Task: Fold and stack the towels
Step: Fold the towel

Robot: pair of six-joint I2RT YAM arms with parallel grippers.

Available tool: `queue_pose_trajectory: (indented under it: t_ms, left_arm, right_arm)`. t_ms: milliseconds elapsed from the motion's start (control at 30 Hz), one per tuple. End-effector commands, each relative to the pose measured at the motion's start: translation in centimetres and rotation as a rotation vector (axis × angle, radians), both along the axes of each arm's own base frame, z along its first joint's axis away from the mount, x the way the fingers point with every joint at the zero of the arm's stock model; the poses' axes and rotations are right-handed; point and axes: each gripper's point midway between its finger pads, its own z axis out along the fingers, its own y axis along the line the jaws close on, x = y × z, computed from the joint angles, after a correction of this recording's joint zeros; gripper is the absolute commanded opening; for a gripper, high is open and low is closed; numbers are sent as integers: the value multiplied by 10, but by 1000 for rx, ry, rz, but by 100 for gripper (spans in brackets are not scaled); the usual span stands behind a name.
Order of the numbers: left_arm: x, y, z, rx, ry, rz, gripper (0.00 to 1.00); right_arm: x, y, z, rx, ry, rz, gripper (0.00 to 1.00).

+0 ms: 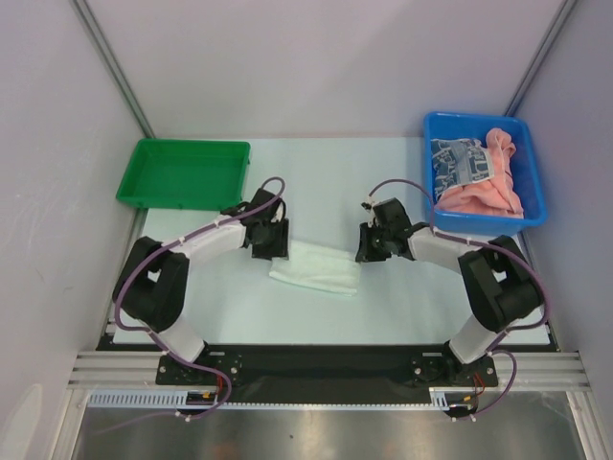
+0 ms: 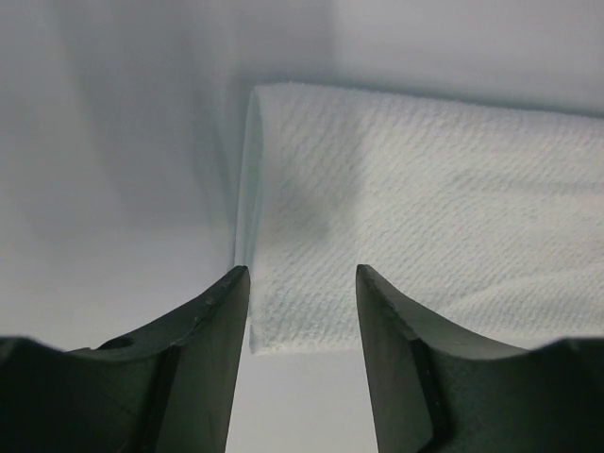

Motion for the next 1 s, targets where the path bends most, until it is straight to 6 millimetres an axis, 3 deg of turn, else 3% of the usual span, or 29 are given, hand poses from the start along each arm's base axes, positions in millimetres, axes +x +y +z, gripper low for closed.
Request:
queue_pose_trajectory:
  t_ms: [0, 100, 233, 300, 367, 400, 500, 567, 633, 667, 733, 900, 967]
  left_arm:
    - [-15, 10, -13, 2, 36, 88, 55]
    - [-16, 24, -7, 42, -9, 133, 57]
    - [-14, 30, 0, 71, -38, 109, 61]
    - [-13, 25, 0, 63, -37, 69, 61]
    - [-14, 21, -6, 46, -13, 46, 61]
    - [-14, 20, -8, 37, -7, 36, 61]
    - [-16, 17, -16, 16, 24, 14, 60]
    - [-15, 20, -22, 20, 41, 20, 56]
    - [-13, 26, -26, 25, 54, 37, 45]
    - [-13, 27, -29, 24, 69, 40, 40]
    - [-11, 30, -33, 19, 81, 51, 31]
    - [-12, 33, -37, 30, 100, 70, 28]
    - [-11, 33, -36, 25, 105, 77, 33]
  right_arm:
    - [28, 3, 1, -23, -83, 33, 18]
    - [38, -4, 8, -35, -109, 18, 18]
    - [47, -10, 38, -55, -136, 7, 19]
    - [34, -8, 53, -42, -120, 19, 20]
    - [18, -4, 54, -9, -80, 28, 20]
    - [5, 7, 62, 34, -81, 66, 20]
    - [-28, 25, 57, 112, -46, 105, 19]
    - [-40, 36, 56, 173, -50, 118, 19]
    - [-60, 38, 41, 190, -10, 107, 18]
    - [-59, 39, 38, 203, -26, 91, 17]
    - [-73, 33, 14, 191, 25, 69, 17]
    - [-84, 34, 0, 220, 32, 67, 18]
    - [-86, 38, 2, 229, 27, 75, 18]
